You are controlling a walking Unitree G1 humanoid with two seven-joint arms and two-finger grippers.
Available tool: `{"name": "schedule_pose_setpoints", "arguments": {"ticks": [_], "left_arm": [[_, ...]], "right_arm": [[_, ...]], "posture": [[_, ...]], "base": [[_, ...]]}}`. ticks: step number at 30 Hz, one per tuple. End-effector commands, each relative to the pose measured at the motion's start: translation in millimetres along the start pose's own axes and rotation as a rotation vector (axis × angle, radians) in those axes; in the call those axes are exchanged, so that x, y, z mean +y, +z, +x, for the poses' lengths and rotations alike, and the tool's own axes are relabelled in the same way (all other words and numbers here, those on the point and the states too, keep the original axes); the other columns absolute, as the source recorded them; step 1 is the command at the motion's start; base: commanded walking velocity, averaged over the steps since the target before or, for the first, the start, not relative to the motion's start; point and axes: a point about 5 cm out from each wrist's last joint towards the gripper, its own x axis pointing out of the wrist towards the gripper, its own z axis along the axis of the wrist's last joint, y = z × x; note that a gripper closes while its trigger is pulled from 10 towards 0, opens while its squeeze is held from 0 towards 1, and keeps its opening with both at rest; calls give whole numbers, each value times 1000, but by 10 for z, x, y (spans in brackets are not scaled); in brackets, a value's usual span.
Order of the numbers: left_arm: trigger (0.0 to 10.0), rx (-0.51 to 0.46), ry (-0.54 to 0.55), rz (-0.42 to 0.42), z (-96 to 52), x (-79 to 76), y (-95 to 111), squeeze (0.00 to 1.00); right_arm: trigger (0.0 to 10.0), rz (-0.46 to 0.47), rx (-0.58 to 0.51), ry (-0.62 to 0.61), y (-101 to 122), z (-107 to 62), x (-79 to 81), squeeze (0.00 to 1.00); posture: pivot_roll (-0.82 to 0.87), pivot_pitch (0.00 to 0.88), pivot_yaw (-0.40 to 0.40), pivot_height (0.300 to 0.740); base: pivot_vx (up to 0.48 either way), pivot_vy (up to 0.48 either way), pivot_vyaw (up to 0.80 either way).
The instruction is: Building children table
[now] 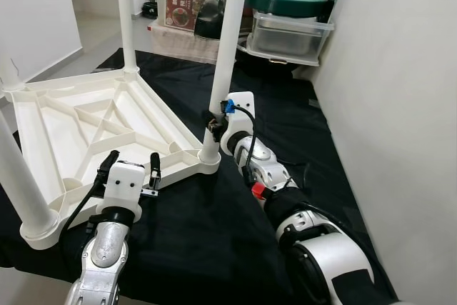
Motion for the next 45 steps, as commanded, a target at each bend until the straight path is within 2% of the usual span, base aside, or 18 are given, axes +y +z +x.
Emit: {"name": "schedule_pose_setpoints", "arguments": {"ticks": [1, 2, 6, 10, 13, 16, 17, 22, 23, 24, 27, 35, 36, 37, 42, 43, 44, 45], "left_arm": [[10000, 14, -3, 3, -7, -33, -24, 0], [10000, 14, -3, 3, -7, -33, -24, 0], [10000, 17, 1, 5, -13, -24, -32, 0], [10000, 16, 1, 5, -12, -26, -31, 0], [10000, 16, 1, 5, -12, -26, -31, 0], [10000, 13, 0, 6, -4, -27, -32, 0], [10000, 13, 0, 6, -4, -27, -32, 0], [10000, 12, 2, 9, -10, -19, -35, 0], [10000, 12, 2, 9, -10, -19, -35, 0], [10000, 14, 7, 12, -15, -10, -38, 0], [10000, 15, 10, 13, -19, -5, -40, 0], [10000, 13, 7, 24, -37, 36, -43, 0], [10000, 12, 13, 35, -40, 83, -45, 0], [10000, 9, 43, 64, -41, 219, -35, 0], [10000, 2, 74, 88, -42, 317, -14, 0], [10000, 13, 154, 132, -43, 480, -10, 0], [10000, 13, 154, 132, -43, 480, -10, 0], [10000, 36, 257, 188, -54, 690, -16, 0]], "right_arm": [[0, 58, 20, -127, -60, -78, -304, 0], [0, 58, 20, -127, -60, -78, -304, 0], [0, 52, -14, -114, -8, -170, -490, 0], [0, 84, -47, -46, 26, -225, -525, 0], [0, 87, -51, -39, 30, -231, -528, 0], [0, 112, -106, 130, 115, -411, -587, 0], [0, 112, -106, 130, 115, -411, -587, 0], [0, 92, -124, 242, 153, -616, -598, 0], [0, 92, -124, 242, 153, -616, -598, 0], [0, 72, -111, 258, 122, -721, -659, 0], [0, 57, -93, 261, 86, -816, -728, 0], [0, 48, -73, 241, 78, -893, -775, 0], [0, 49, -70, 236, 80, -891, -774, 0], [0, 52, -59, 215, 77, -888, -782, 0], [0, 56, -56, 196, 76, -885, -797, 0], [0, 59, -51, 168, 70, -883, -834, 0], [0, 59, -51, 168, 70, -883, -834, 0], [0, 61, -46, 135, 65, -883, -879, 0]], "posture": [[130, 0, -160, 740], [130, 0, -160, 740], [123, 0, -158, 740], [123, 0, -158, 740], [123, 0, -158, 740], [112, 0, -151, 740], [112, 0, -151, 740], [109, 0, -150, 740], [109, 0, -150, 740], [101, 0, -148, 740], [100, 0, -148, 740], [96, 0, -147, 740], [104, 0, -152, 740], [107, 0, -155, 740], [111, 0, -157, 740], [113, 0, -157, 740], [113, 0, -157, 740], [118, 0, -160, 740]], "base": [[0, 0, 0], [0, 0, 0], [0, 0, 0], [0, 0, 0], [0, 0, 0], [0, 0, 0], [0, 0, 0], [0, 0, 0], [0, 0, 0], [0, 0, 0], [0, 0, 0], [0, 0, 0], [0, 0, 0], [0, 0, 0], [0, 0, 0], [0, 0, 0], [0, 0, 0], [0, 0, 0]]}}
